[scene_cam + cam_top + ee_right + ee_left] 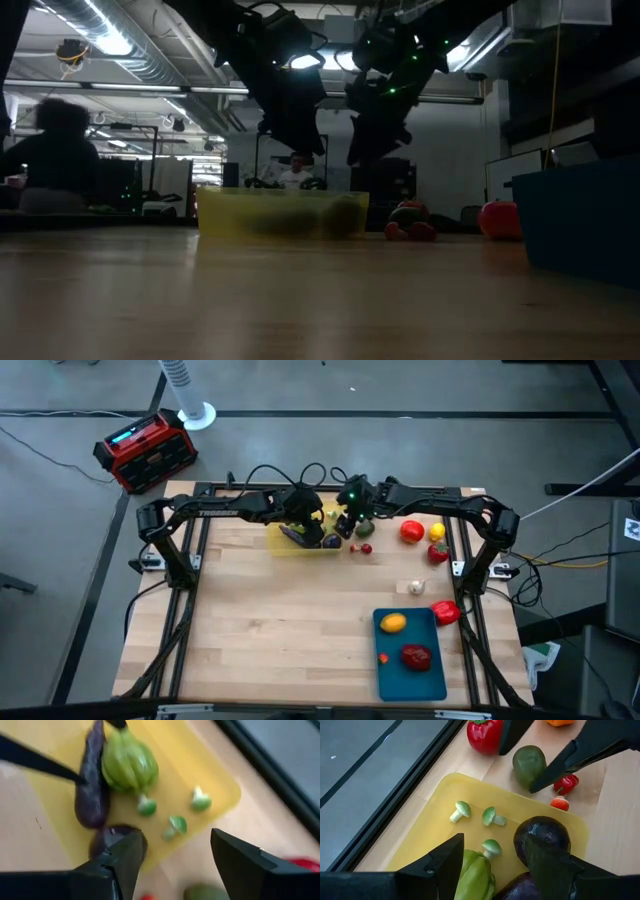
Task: Sort produce into baskets
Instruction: Put the red chili into the yellow bin
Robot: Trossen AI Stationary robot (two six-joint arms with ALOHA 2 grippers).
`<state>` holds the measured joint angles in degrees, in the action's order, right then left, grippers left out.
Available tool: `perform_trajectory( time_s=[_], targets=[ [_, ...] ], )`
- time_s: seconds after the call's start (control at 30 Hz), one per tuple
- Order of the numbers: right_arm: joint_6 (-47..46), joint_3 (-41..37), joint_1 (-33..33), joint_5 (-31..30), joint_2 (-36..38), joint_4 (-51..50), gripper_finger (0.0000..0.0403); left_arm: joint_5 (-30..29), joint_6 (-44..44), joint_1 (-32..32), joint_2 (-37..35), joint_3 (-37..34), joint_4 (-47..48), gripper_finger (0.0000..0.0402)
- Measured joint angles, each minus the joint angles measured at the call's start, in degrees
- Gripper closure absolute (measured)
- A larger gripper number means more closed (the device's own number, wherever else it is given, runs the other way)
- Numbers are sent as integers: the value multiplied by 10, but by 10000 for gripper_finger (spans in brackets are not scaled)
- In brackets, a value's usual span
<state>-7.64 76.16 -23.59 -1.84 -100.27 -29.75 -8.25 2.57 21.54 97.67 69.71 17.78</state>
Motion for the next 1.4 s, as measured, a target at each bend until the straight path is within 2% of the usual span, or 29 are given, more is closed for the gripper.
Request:
perform_trajectory(
  time_s=[0.17,0.27,0.43,0.83,1.23,1.4],
  targets=[
    [-2,-8,0,39,0,-80,167,0,0,0,0,0,0,197],
    [4,-27,0,72,0,-100,167,0,0,0,0,0,0,197],
    [6,-68,0,78,0,-105,166,0,0,0,0,0,0,196],
    [6,-123,0,43,0,-92,166,0,0,0,0,0,0,196],
    [4,-174,0,44,0,-41,166,0,0,0,0,0,0,196],
    [4,-196,0,74,0,-9,176,0,0,0,0,0,0,196]
  ],
)
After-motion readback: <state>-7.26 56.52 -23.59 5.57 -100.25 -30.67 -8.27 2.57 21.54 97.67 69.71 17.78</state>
